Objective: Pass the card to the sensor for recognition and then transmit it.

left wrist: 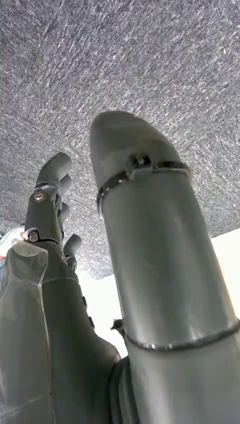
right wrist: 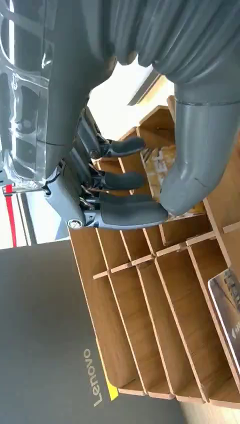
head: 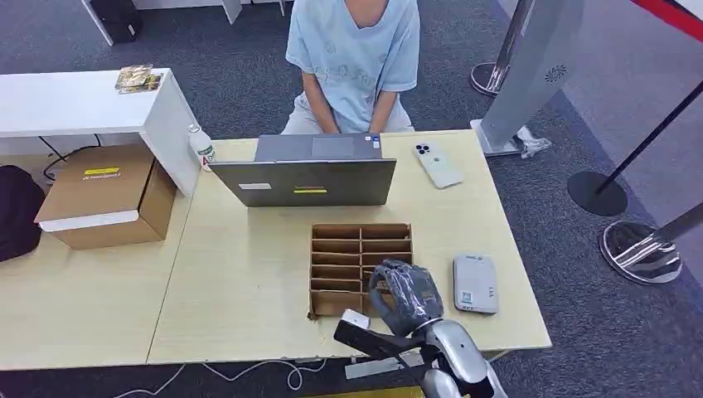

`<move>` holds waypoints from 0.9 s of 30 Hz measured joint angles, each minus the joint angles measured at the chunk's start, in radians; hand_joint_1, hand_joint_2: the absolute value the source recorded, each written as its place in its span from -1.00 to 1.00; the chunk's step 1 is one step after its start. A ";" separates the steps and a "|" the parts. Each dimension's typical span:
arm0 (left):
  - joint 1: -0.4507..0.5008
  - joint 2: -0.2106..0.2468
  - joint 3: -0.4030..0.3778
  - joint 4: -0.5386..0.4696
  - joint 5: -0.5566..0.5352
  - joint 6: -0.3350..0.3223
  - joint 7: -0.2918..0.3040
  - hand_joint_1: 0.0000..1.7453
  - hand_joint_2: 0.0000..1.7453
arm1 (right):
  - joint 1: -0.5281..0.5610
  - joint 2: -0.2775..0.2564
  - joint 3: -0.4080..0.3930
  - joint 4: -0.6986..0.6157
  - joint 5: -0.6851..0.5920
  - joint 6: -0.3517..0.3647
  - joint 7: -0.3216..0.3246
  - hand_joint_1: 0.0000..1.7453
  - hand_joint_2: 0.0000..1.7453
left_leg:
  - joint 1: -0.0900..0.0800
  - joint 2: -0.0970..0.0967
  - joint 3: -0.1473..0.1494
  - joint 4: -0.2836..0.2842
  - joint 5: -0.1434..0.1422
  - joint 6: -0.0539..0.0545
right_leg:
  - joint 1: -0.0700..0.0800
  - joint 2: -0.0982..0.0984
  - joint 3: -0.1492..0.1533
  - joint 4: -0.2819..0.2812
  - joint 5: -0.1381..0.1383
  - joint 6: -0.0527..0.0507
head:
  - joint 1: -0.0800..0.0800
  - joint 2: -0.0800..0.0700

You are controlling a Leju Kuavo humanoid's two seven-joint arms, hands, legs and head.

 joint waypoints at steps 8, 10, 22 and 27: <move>0.000 0.000 0.000 0.000 0.000 0.000 0.000 -1.00 -1.00 | 0.000 0.002 0.002 0.000 0.002 -0.002 0.003 0.44 1.00 | 0.000 0.000 0.000 0.000 0.000 0.000 | 0.000 0.000 0.000 0.000 0.000 0.000 | 0.000 0.000; 0.000 0.000 0.000 0.000 0.000 0.000 0.000 -1.00 -1.00 | 0.000 0.003 0.002 0.000 0.003 -0.002 0.005 0.42 1.00 | 0.000 0.000 0.000 0.000 0.000 0.000 | 0.000 0.000 0.000 0.000 0.000 0.000 | 0.000 0.000; 0.000 0.001 0.000 0.000 0.000 0.000 0.000 -1.00 -1.00 | 0.002 0.003 0.002 -0.002 0.013 -0.005 0.006 0.42 1.00 | 0.000 0.000 0.000 0.000 0.000 0.000 | 0.000 0.000 0.000 0.000 0.000 0.000 | 0.000 0.000; 0.000 0.003 0.000 0.000 0.000 0.000 0.000 -1.00 -1.00 | 0.002 0.003 0.002 -0.002 0.013 -0.007 0.006 0.56 1.00 | 0.000 0.000 0.000 0.000 0.000 0.000 | 0.000 0.000 0.000 0.000 0.000 0.000 | 0.000 0.000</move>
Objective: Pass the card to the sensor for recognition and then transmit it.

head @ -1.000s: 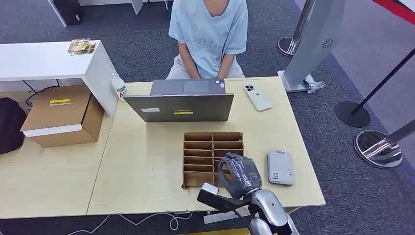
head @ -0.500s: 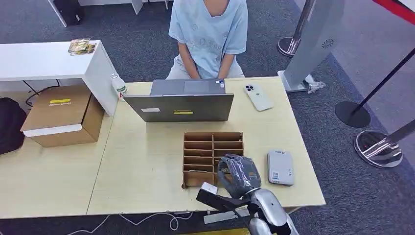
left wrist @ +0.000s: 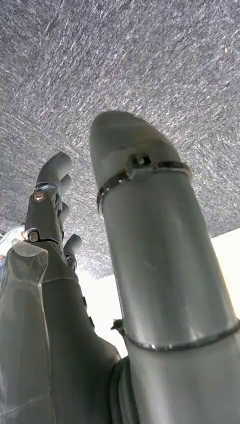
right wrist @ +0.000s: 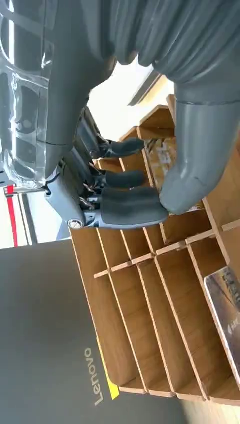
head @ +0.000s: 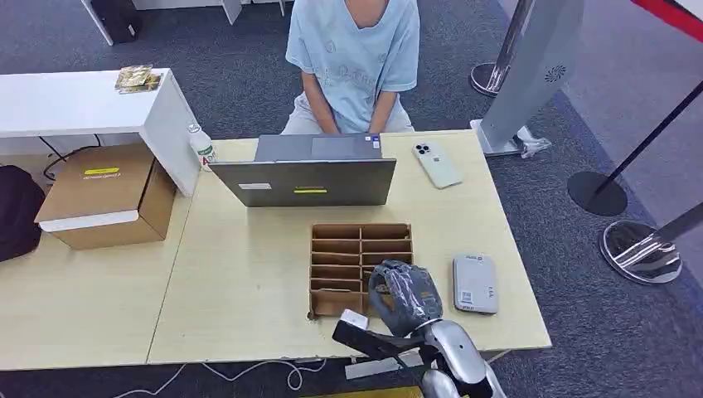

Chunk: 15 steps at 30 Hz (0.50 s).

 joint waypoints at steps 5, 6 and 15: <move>0.000 0.001 0.000 0.000 0.000 0.000 0.000 -1.00 -1.00 | 0.008 0.000 0.000 -0.007 0.004 -0.002 0.007 0.68 1.00 | 0.000 0.000 0.000 0.000 0.000 0.000 | 0.000 0.000 0.000 0.000 0.000 0.000 | 0.000 0.000; 0.000 0.002 0.000 0.000 0.000 0.000 -0.001 -1.00 -1.00 | 0.011 0.000 -0.001 -0.010 0.006 -0.003 0.009 0.70 1.00 | 0.000 0.000 0.000 0.000 0.000 0.000 | 0.000 0.000 0.000 0.000 0.000 0.000 | 0.000 0.000; 0.000 0.003 -0.002 0.000 0.000 0.000 -0.003 -1.00 -1.00 | 0.024 0.000 -0.011 -0.034 0.015 0.011 0.028 0.60 1.00 | 0.000 0.000 0.000 0.000 0.000 0.000 | 0.000 0.000 0.000 0.000 0.000 0.000 | 0.000 0.000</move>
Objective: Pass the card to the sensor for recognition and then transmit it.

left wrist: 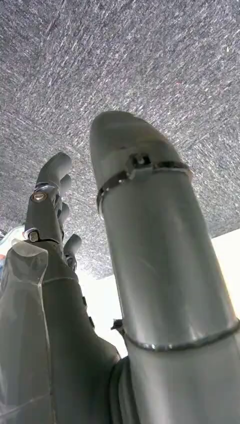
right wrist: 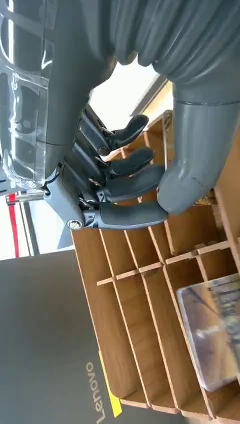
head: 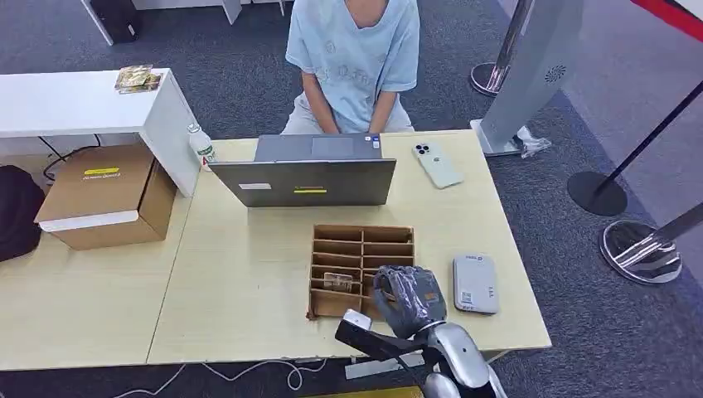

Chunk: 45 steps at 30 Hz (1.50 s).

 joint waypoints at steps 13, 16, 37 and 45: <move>0.000 0.000 0.000 0.000 0.000 0.000 0.000 -1.00 -1.00 | 0.012 0.000 -0.005 -0.019 0.002 0.000 0.002 -0.26 1.00 | 0.000 0.000 0.000 0.000 0.000 0.000 | 0.000 0.000 0.000 0.000 0.000 0.000 | 0.000 0.000; 0.000 0.000 0.000 0.000 0.000 0.000 0.000 -1.00 -1.00 | 0.012 0.000 -0.006 -0.020 0.002 0.000 0.002 -0.38 1.00 | 0.000 0.000 0.000 0.000 0.000 0.000 | 0.000 0.000 0.000 0.000 0.000 0.000 | 0.000 0.000; 0.000 0.000 -0.018 0.000 0.000 0.000 0.000 -1.00 -1.00 | 0.016 0.000 -0.029 -0.027 0.050 -0.006 0.027 -0.46 1.00 | 0.000 0.000 0.000 0.000 0.000 0.000 | 0.000 0.000 0.000 0.000 0.000 0.000 | 0.000 0.000; 0.000 0.000 -0.023 0.000 0.000 0.000 0.000 -1.00 -1.00 | 0.016 0.000 -0.032 -0.026 0.106 -0.015 0.056 -0.16 1.00 | 0.000 0.000 0.000 0.000 0.000 0.000 | 0.000 0.000 0.000 0.000 0.000 0.000 | 0.000 0.000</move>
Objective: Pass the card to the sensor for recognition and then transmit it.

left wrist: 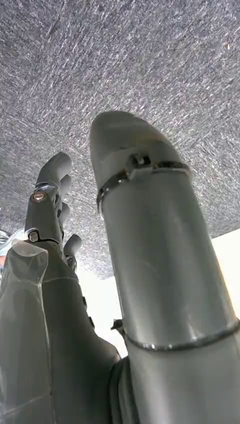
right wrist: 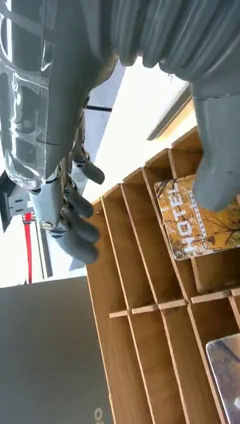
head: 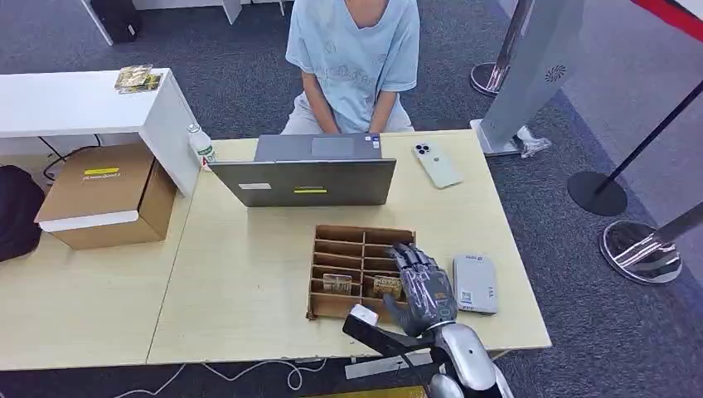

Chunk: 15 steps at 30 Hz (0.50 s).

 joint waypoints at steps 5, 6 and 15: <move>0.000 0.000 -0.001 0.000 0.000 0.000 0.000 -1.00 -1.00 | 0.001 0.000 -0.003 0.000 0.004 0.000 0.000 -0.10 1.00 | 0.000 0.000 0.000 0.000 0.000 0.000 | 0.000 0.000 0.000 0.000 0.000 0.000 | 0.000 0.000; 0.000 0.000 -0.001 0.000 0.000 0.000 0.000 -1.00 -1.00 | 0.001 0.000 -0.005 0.000 0.005 -0.001 0.000 -0.14 1.00 | 0.000 0.000 0.000 0.000 0.000 0.000 | 0.000 0.000 0.000 0.000 0.000 0.000 | 0.000 0.000; 0.000 0.000 -0.001 0.000 0.000 0.000 0.000 -1.00 -1.00 | 0.006 0.000 -0.015 0.002 0.008 -0.002 0.000 -0.20 1.00 | 0.000 0.000 0.000 0.000 0.000 0.000 | 0.000 0.000 0.000 0.000 0.000 0.000 | 0.000 0.000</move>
